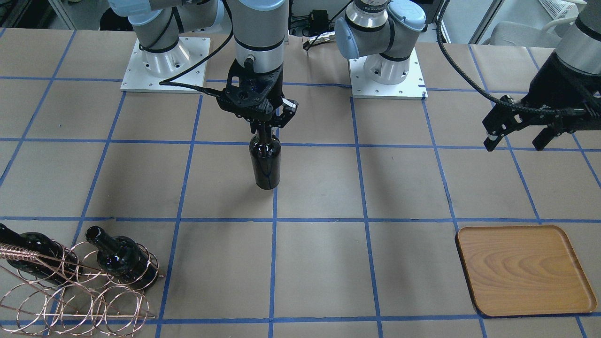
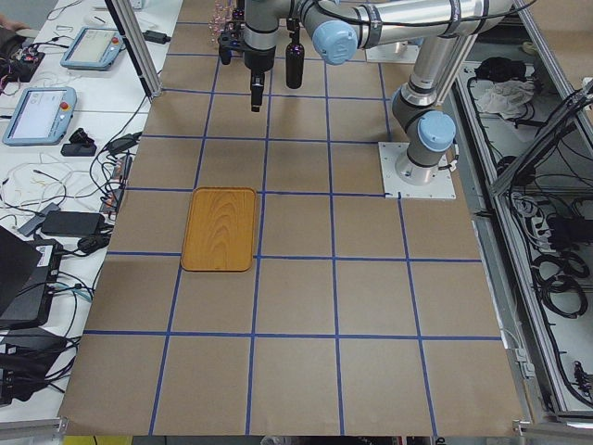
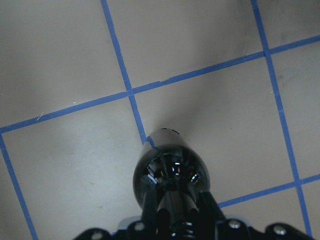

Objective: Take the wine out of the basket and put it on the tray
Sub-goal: 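Carry the bottle toward the table center and stand it upright, then hold the upright bottle on the table with the right gripper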

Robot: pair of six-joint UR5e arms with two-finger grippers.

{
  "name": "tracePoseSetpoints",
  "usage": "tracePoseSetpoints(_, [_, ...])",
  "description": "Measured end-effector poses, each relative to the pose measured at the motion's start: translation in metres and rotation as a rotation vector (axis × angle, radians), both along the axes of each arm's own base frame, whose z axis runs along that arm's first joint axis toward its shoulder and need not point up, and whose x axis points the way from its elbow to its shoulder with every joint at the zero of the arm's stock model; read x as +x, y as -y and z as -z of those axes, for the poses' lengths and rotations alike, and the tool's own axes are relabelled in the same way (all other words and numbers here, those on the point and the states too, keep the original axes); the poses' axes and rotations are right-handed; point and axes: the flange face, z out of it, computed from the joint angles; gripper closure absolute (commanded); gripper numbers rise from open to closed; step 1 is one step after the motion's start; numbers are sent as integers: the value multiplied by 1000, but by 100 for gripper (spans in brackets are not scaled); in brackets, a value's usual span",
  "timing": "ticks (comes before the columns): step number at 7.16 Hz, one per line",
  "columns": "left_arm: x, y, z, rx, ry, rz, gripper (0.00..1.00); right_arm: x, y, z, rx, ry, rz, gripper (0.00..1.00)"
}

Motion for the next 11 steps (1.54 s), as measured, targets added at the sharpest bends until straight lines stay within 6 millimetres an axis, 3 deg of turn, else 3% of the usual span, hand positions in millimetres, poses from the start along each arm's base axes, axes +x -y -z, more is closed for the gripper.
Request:
tracePoseSetpoints(3, [7, 0, 1, 2, 0, 0, 0, 25, -1, 9, -3, 6, 8, 85])
tracePoseSetpoints(11, [-3, 1, 5, 11, -4, 17, 0, 39, -11, 14, 23, 6, 45, 86])
